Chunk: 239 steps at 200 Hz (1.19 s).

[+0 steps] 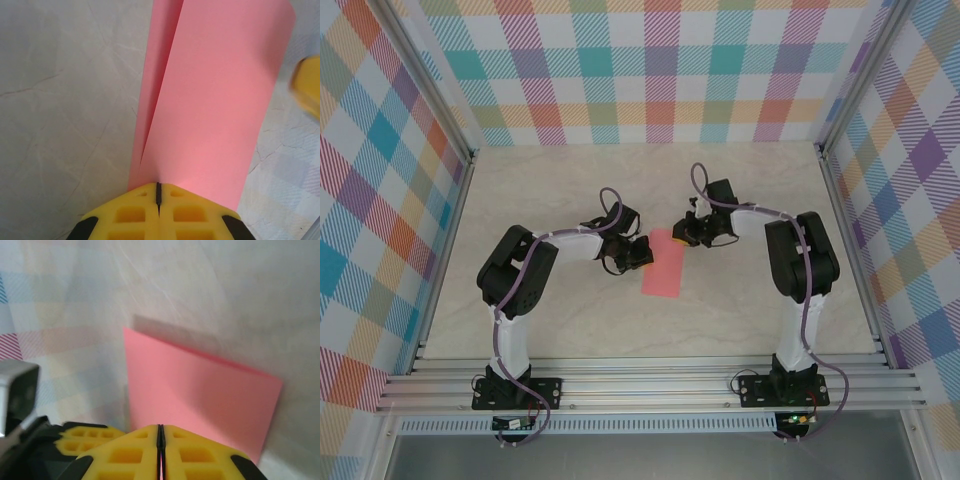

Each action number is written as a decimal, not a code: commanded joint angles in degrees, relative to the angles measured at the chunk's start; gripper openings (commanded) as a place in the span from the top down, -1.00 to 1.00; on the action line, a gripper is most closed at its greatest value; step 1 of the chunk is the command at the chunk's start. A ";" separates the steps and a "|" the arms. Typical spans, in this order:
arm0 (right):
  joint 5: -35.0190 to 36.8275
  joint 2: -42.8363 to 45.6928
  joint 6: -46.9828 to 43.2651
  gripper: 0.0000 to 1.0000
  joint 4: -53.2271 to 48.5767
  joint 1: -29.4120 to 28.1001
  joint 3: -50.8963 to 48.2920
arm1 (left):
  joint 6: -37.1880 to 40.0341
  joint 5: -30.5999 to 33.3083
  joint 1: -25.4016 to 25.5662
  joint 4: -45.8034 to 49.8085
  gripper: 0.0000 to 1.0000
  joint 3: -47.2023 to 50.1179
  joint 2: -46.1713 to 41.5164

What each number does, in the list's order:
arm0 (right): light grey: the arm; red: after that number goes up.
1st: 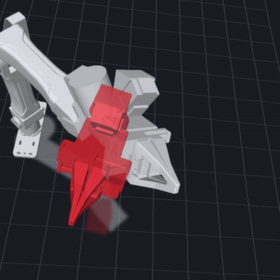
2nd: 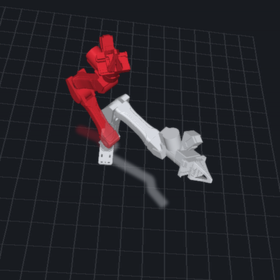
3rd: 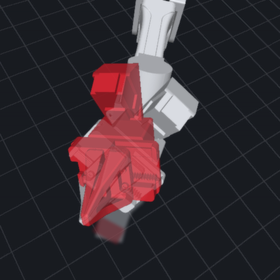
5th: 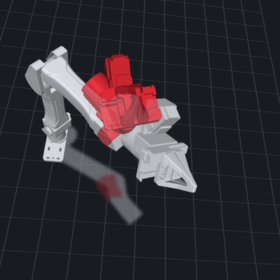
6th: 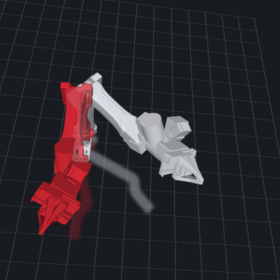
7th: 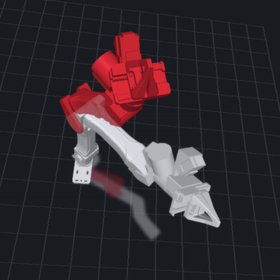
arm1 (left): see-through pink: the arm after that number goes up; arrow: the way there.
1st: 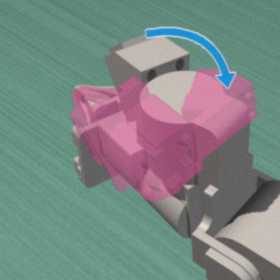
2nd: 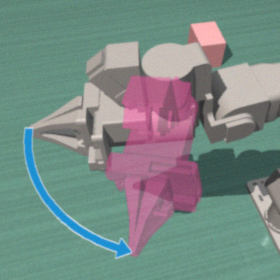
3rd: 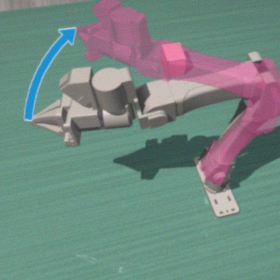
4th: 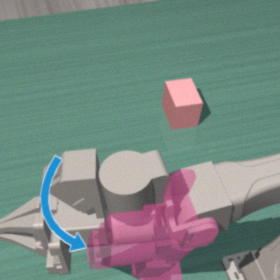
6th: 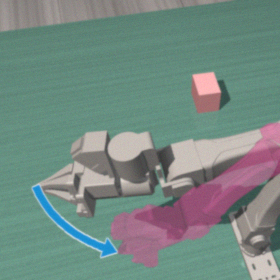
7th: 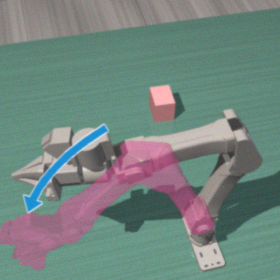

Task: Fold a paper plane with a square sheet of paper (pick it up from the middle)
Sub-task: Fold the square sheet of paper in half at the center of the table.

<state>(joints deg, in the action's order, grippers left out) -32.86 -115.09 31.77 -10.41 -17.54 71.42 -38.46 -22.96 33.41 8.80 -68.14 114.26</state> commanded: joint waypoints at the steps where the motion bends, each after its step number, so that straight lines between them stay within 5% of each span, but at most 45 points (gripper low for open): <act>1: -0.66 -2.13 -2.08 0.79 -2.11 1.05 2.99 | 1.18 1.52 0.96 9.04 1.00 2.49 4.29; 97: 1.99 -8.22 -5.17 0.76 -7.37 1.37 6.80 | 0.80 -1.19 1.04 7.64 1.00 3.09 3.27; 139: 0.22 -5.69 -7.89 0.65 -11.78 1.28 9.10 | -2.23 -5.62 1.13 0.71 1.00 6.10 -1.51; 156: 2.82 -0.79 -8.14 0.44 -14.78 1.28 8.56 | -2.79 -5.51 1.13 0.46 1.00 6.44 -4.62; 193: 8.54 9.92 -4.55 0.07 -16.43 -0.07 0.46 | -2.49 -2.62 0.41 1.62 0.72 7.41 -10.66; 239: 13.39 17.16 1.54 0.06 -15.05 -6.61 -9.14 | -5.54 -8.04 -2.92 -4.03 0.42 11.63 -12.42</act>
<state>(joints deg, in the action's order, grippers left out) -23.03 -98.59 29.67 -23.66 -20.71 66.13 -42.19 -27.62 32.75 7.05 -59.11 103.02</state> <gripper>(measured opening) 0.473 0.269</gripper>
